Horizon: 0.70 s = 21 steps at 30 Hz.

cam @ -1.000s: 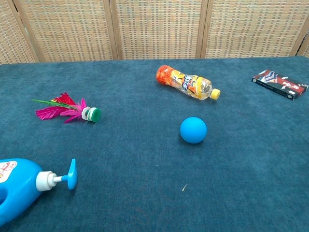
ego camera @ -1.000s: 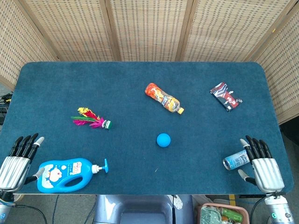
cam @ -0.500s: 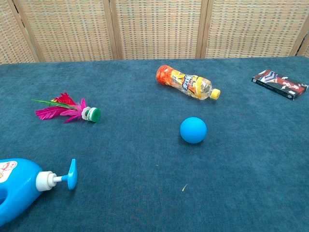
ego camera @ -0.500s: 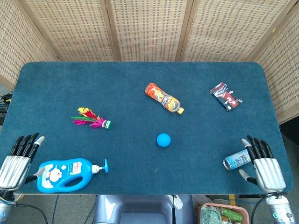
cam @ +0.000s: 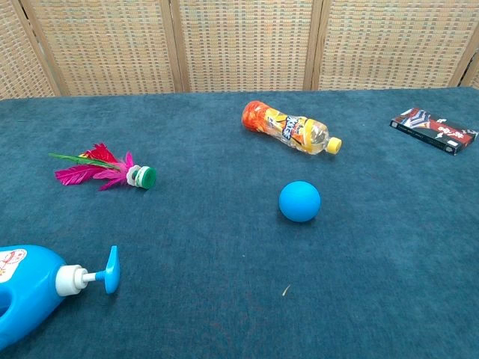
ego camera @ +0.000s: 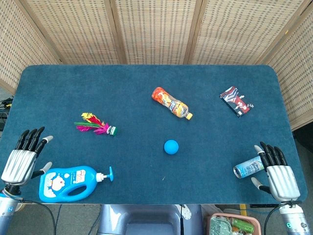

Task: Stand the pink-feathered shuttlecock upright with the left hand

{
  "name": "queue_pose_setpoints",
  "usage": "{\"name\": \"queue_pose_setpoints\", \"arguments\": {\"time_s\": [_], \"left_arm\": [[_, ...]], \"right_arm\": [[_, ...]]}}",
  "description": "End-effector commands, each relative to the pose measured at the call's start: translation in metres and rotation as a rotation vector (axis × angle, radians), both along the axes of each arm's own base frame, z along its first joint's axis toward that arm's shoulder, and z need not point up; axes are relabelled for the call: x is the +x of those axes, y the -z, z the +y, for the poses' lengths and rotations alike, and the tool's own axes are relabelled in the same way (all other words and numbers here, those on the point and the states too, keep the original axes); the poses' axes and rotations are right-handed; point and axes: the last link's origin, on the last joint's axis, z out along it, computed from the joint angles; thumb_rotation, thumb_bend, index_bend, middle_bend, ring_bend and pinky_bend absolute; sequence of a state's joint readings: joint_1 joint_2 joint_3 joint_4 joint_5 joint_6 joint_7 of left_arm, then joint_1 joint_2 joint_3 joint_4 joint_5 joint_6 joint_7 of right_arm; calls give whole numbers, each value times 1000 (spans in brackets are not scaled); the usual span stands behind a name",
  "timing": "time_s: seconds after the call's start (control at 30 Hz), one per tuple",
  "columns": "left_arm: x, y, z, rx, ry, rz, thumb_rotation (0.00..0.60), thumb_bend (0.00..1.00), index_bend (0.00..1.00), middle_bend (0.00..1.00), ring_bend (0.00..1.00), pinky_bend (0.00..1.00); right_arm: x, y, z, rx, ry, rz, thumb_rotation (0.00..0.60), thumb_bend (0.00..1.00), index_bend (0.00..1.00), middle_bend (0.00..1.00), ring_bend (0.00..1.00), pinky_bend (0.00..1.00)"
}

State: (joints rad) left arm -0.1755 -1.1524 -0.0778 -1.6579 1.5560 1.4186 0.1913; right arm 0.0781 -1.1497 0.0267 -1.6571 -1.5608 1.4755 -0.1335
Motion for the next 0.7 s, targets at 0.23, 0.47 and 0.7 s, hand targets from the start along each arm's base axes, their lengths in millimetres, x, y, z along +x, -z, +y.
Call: {"name": "queue_pose_setpoints", "arguments": {"time_s": [0.23, 0.47, 0.7], "left_arm": [[-13, 3, 75, 15, -14, 65, 600, 287, 334, 0, 0, 0], [-20, 16, 108, -23, -26, 120, 600, 300, 340, 0, 0, 0], [-20, 36, 132, -79, -51, 166, 600, 304, 362, 0, 0, 0]], "right_arm": [[-3, -1, -2, -2, 12, -10, 600, 185, 0, 0, 0, 16], [-6, -1, -4, 3, 24, -14, 600, 185, 0, 0, 0, 16], [-9, -2, -6, 2, 37, -19, 600, 186, 0, 0, 0, 16]]}}
